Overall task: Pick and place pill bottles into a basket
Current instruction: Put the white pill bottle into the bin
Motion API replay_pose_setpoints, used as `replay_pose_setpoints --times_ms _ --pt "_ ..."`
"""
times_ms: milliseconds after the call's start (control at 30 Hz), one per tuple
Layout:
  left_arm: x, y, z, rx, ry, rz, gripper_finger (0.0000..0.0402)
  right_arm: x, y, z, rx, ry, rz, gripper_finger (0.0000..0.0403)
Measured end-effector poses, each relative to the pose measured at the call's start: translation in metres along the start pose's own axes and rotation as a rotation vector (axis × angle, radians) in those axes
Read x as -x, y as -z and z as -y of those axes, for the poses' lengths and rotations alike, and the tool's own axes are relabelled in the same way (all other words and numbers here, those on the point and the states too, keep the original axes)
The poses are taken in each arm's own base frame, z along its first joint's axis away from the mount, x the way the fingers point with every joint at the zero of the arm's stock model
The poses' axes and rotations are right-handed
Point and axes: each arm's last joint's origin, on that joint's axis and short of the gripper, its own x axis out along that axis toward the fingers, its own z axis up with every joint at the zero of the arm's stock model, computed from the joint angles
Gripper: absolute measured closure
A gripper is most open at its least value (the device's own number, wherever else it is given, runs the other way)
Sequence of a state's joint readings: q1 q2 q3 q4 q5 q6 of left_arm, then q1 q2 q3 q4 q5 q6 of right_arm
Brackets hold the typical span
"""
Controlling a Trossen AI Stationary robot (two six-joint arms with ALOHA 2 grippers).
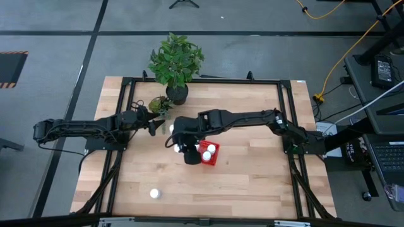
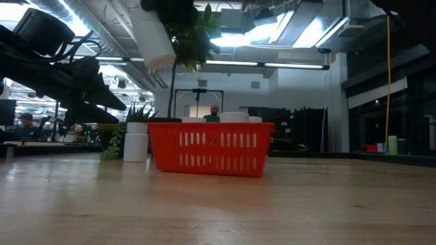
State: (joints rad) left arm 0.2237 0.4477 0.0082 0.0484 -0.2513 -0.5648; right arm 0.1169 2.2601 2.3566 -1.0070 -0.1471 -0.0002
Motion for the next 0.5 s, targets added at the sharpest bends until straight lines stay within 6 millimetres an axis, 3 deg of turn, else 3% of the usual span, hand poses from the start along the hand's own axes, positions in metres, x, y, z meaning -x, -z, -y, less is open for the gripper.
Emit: replay_pose_setpoints --times_ms 333,500 --pt "0.000 0.001 0.000 -0.012 0.017 -0.014 0.0130 0.011 0.006 -0.001 -0.001 0.034 -0.064 0.0259" --pt "0.000 0.002 0.001 -0.013 0.037 -0.037 0.0130 0.067 -0.002 -0.005 0.044 0.107 0.041 0.0260"
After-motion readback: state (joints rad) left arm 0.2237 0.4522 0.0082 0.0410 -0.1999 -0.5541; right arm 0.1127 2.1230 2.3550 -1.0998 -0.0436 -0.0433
